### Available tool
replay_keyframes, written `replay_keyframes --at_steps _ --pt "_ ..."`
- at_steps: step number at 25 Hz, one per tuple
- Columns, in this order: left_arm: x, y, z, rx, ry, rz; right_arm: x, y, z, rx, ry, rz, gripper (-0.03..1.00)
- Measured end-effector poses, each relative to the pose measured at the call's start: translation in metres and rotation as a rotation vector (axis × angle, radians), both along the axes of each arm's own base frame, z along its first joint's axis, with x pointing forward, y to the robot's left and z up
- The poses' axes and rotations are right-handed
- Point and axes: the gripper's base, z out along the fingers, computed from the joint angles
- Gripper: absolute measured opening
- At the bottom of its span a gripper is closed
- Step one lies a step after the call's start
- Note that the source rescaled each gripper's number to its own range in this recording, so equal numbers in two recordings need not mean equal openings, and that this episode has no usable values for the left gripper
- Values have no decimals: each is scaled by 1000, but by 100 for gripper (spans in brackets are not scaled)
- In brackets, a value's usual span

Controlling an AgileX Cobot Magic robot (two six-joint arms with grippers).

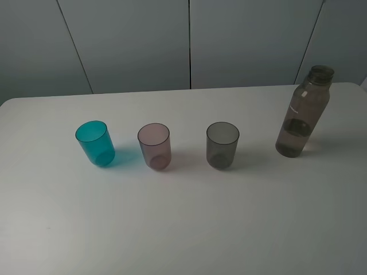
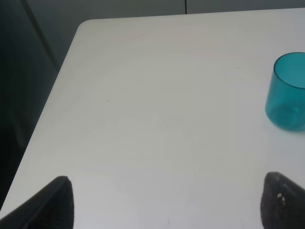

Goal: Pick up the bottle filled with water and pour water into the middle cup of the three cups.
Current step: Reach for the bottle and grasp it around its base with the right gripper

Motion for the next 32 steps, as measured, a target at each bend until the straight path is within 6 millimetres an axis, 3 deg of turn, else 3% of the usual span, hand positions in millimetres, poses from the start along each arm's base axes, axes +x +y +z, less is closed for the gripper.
replay_keyframes --at_steps 23,28,32 --pt "0 0 0 0 0 0 0 1 0 29 4 -5 100" --pt "0 0 0 0 0 0 17 1 15 46 85 -5 100" --pt "0 0 0 0 0 0 40 0 34 52 91 -15 100"
